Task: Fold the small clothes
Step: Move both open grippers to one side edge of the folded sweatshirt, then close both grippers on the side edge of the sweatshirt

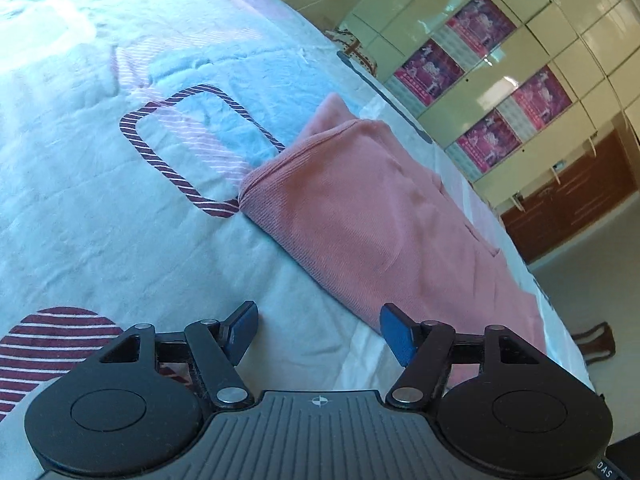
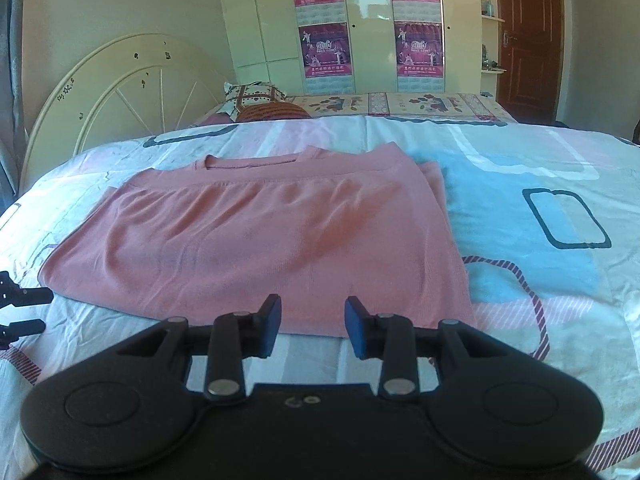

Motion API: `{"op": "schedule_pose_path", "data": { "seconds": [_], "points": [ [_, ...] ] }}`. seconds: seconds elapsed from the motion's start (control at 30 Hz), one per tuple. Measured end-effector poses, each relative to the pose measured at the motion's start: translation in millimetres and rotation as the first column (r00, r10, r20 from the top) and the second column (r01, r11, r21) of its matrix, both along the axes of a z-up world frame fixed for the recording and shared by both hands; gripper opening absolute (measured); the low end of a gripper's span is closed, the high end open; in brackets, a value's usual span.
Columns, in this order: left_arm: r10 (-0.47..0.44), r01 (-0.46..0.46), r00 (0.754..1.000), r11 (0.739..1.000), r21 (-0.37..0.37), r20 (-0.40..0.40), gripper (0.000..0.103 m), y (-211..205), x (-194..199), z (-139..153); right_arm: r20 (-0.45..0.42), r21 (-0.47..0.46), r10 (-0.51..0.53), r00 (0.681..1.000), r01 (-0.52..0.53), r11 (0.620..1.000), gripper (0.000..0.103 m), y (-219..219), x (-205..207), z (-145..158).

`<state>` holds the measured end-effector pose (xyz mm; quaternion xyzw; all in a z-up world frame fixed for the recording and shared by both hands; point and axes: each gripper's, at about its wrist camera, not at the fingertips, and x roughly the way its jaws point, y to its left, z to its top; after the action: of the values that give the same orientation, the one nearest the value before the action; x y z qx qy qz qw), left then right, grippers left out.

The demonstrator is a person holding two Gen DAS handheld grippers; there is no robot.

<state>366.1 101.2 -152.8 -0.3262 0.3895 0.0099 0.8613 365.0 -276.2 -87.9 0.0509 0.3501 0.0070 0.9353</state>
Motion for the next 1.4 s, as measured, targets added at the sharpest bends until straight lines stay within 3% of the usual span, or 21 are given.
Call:
{"op": "schedule_pose_path", "data": {
  "seconds": [0.2, 0.53, 0.6, 0.73, 0.8, 1.03, 1.1, 1.17, 1.27, 1.3, 1.37, 1.4],
  "points": [
    [0.027, -0.026, 1.0, 0.999, -0.037, 0.013, 0.064, 3.2, 28.5, -6.2, 0.013, 0.047, 0.011, 1.0, -0.011, 0.999, 0.022, 12.6, 22.9, -1.1],
    [0.024, -0.017, 0.998, 0.995, -0.1, 0.062, 0.062, 16.2, 71.0, -15.9, -0.008, 0.059, 0.024, 1.0, -0.024, 0.998, 0.02, 48.5, 80.8, -2.3],
    [0.039, -0.031, 0.997, 0.994, -0.101, 0.074, 0.056, 16.3, 76.7, -18.6, -0.016, 0.072, 0.029, 0.999, -0.028, 0.997, 0.017, 56.3, 90.7, -4.5],
    [0.098, -0.089, 0.993, 0.987, -0.136, 0.059, 0.019, 28.7, 84.4, -31.4, -0.035, 0.073, 0.047, 0.998, -0.044, 0.996, 0.013, 73.7, 106.3, -9.6],
    [0.113, -0.1, 0.992, 0.978, -0.185, 0.064, 0.017, 36.4, 88.4, -38.7, -0.04, 0.07, 0.057, 0.998, -0.055, 0.996, 0.012, 81.5, 112.5, -11.0],
    [0.161, -0.133, 0.983, 0.958, -0.255, 0.09, 0.019, 35.9, 93.3, -49.0, -0.072, 0.051, 0.09, 0.993, -0.087, 0.995, 0.011, 99.4, 128.6, -22.1],
    [0.169, -0.144, 0.982, 0.959, -0.243, 0.085, 0.008, 35.8, 96.6, -48.9, -0.087, 0.038, 0.088, 0.992, -0.085, 0.996, 0.011, 102.0, 132.0, -27.2],
    [0.177, -0.134, 0.974, 0.954, -0.269, 0.144, 0.008, 36.7, 92.6, -42.8, -0.085, 0.026, 0.081, 0.993, -0.079, 0.997, 0.009, 102.1, 132.2, -26.6],
    [0.159, -0.113, 0.969, 0.967, -0.23, 0.19, 0.008, 33.2, 90.6, -35.6, -0.109, -0.008, 0.098, 0.989, -0.1, 0.995, 0.007, 103.1, 135.3, -32.9],
    [0.156, -0.116, 0.972, 0.97, -0.215, 0.176, 0.008, 32.3, 93.4, -38.3, -0.144, -0.022, 0.095, 0.985, -0.099, 0.995, 0.003, 102.0, 139.6, -41.8],
    [0.155, -0.133, 0.982, 0.973, -0.189, 0.11, 0.011, 32.0, 102.9, -47.1, -0.129, 0.007, 0.097, 0.987, -0.097, 0.995, 0.003, 96.6, 140.1, -47.6],
    [0.169, -0.141, 0.979, 0.965, -0.222, 0.112, 0.012, 35.6, 103.7, -51.8, -0.128, 0.015, 0.099, 0.987, -0.097, 0.995, 0.003, 95.4, 140.8, -47.5]
  ]
}}
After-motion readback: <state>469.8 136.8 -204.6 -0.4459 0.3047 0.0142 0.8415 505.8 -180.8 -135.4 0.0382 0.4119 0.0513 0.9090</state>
